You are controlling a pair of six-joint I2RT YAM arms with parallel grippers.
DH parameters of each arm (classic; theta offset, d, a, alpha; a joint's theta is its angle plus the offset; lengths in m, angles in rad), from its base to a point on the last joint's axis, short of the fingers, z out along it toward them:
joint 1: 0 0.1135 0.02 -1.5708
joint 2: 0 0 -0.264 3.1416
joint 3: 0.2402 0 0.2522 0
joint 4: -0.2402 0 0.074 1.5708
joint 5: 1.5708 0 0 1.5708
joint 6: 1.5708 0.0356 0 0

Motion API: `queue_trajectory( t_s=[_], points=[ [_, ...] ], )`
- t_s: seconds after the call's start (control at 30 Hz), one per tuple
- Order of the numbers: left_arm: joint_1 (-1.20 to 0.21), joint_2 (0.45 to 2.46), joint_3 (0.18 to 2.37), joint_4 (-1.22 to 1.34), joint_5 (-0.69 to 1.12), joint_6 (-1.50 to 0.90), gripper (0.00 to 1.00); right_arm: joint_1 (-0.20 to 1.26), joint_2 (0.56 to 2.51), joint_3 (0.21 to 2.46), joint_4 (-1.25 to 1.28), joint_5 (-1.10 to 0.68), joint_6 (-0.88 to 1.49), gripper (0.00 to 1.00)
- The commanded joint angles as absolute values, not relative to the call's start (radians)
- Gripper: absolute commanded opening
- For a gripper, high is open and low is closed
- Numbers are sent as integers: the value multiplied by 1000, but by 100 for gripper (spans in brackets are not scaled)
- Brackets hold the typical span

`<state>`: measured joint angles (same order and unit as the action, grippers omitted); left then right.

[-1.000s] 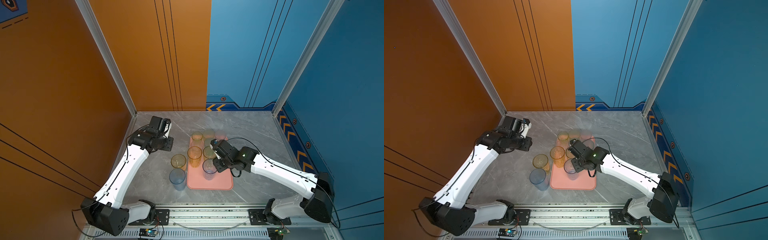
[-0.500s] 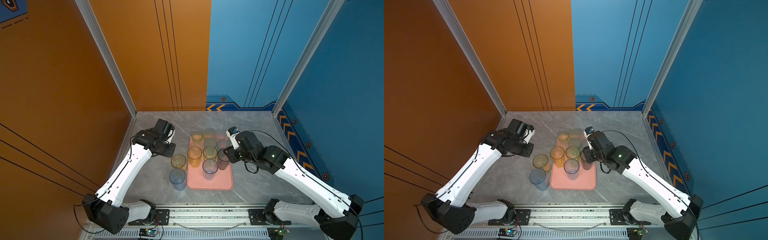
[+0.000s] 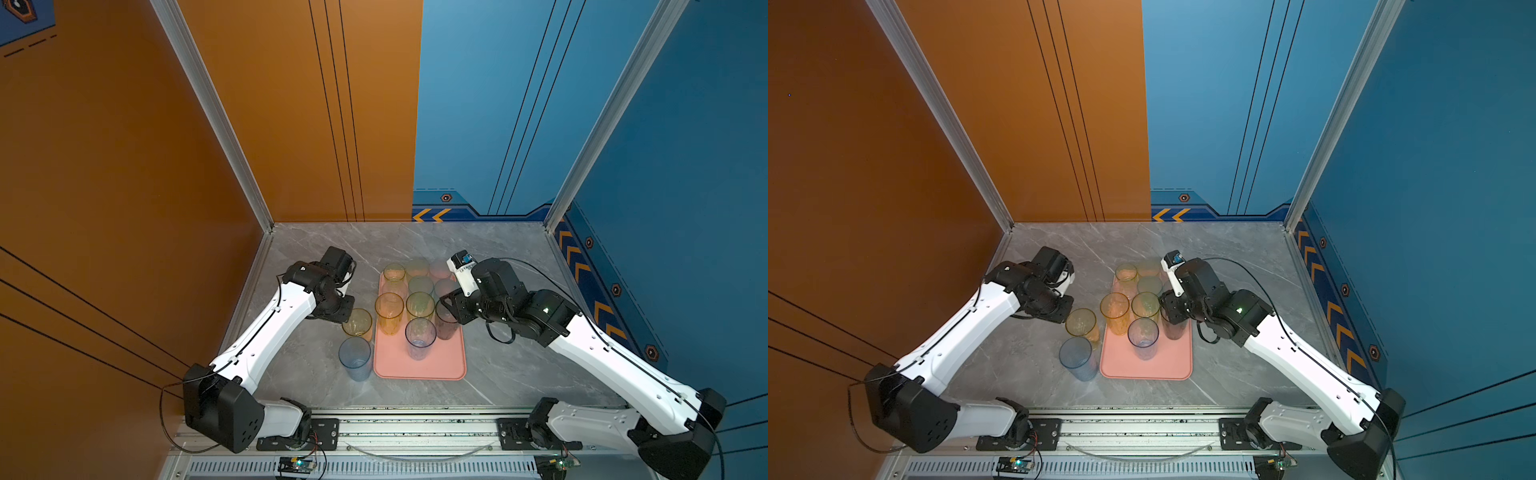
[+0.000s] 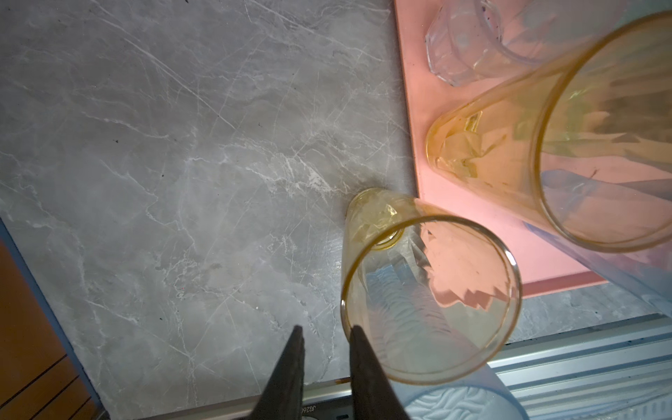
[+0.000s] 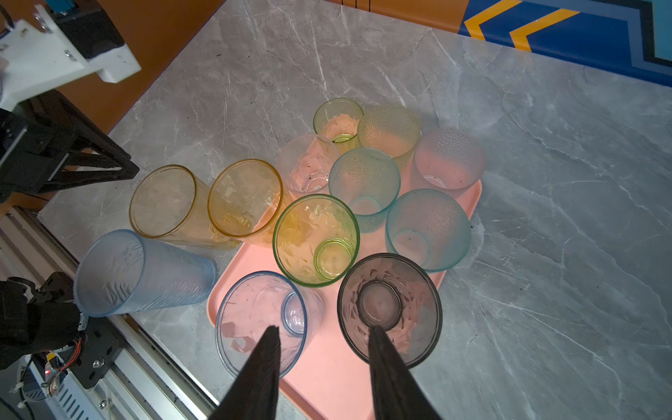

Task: Place the glasses into the tray
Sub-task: Pick up the glass from the center of the table.

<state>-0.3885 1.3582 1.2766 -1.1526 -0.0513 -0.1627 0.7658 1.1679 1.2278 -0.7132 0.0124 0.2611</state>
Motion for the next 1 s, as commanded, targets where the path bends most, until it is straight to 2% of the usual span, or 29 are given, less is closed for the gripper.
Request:
queue_trajectory(
  t_s=[0.0,0.6,0.97],
  points=[
    [-394,1366,1262,-1139,-36,-179,25,756,1177,1250,-689,-11,244,39],
    [-392,1387,1212,-1083,0,-178,25,750,1196,1261,-689,-32,245,40],
    [-388,1405,1204,-1065,22,-170,21,750,1199,1267,-693,-29,246,39]
  ],
)
